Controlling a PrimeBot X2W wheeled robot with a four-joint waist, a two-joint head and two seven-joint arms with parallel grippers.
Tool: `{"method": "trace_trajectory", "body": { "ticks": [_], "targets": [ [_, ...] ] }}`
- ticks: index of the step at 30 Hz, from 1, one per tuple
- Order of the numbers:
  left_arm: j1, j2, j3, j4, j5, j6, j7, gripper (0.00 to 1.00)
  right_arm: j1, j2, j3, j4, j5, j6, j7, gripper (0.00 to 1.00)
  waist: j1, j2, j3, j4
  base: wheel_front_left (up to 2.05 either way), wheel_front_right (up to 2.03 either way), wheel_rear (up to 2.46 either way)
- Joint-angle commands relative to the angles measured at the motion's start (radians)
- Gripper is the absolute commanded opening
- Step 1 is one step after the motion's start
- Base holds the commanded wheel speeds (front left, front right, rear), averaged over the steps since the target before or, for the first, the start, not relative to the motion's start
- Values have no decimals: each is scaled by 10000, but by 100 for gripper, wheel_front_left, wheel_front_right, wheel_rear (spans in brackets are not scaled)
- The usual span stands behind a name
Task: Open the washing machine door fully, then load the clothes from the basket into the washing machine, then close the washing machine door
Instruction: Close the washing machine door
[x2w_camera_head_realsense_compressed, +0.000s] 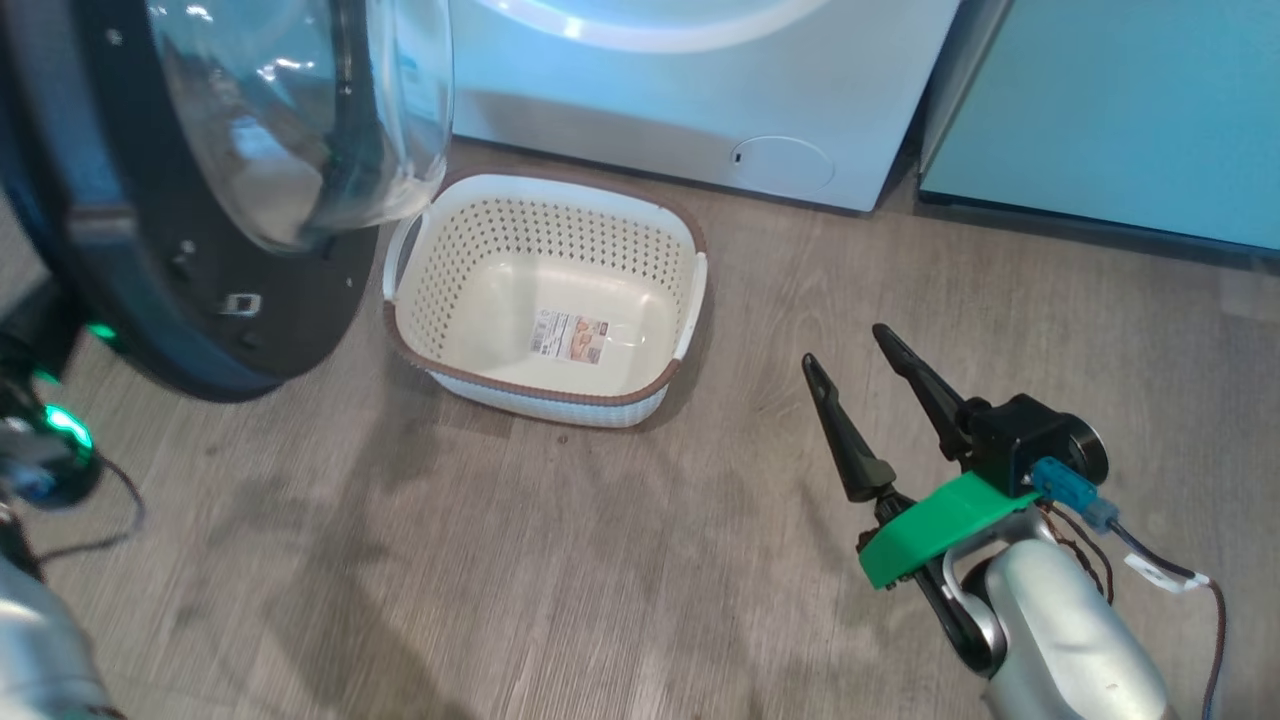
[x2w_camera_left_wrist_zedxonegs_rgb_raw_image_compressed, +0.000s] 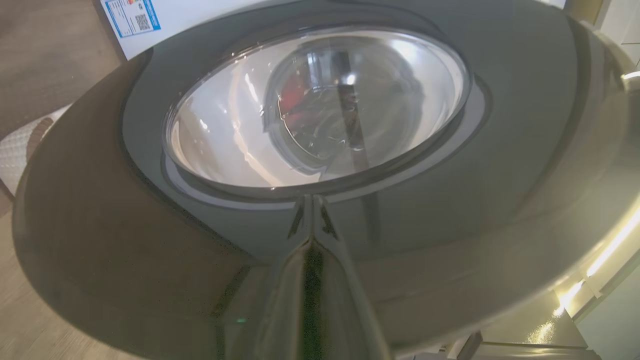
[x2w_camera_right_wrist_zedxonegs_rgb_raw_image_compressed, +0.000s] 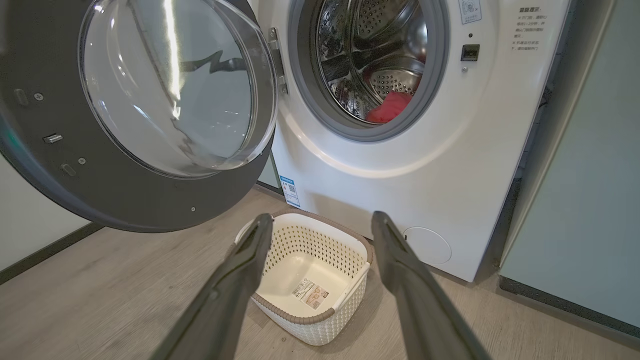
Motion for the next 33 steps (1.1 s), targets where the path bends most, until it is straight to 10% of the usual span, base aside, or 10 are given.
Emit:
{"method": "trace_trajectory", "body": {
  "ticks": [1, 21, 33],
  "targets": [
    [91, 301, -14, -425, -89, -91, 145, 0, -56, 177, 143, -325, 68, 0, -64, 100, 0, -1, -76, -86, 0, 0, 0],
    [1268, -1330, -1481, -2140, -1619, -92, 338, 0, -71, 242, -16, -488, -117, 0, -64, 100, 0, -1, 459, -1203, 0, 0, 0],
    [1407, -1343, -4318, -2292, -4163, -92, -2349, 0, -180, 266, -196, -720, -184, 0, -64, 100, 0, -1, 1122, -2269, 0, 0, 0]
  ]
}}
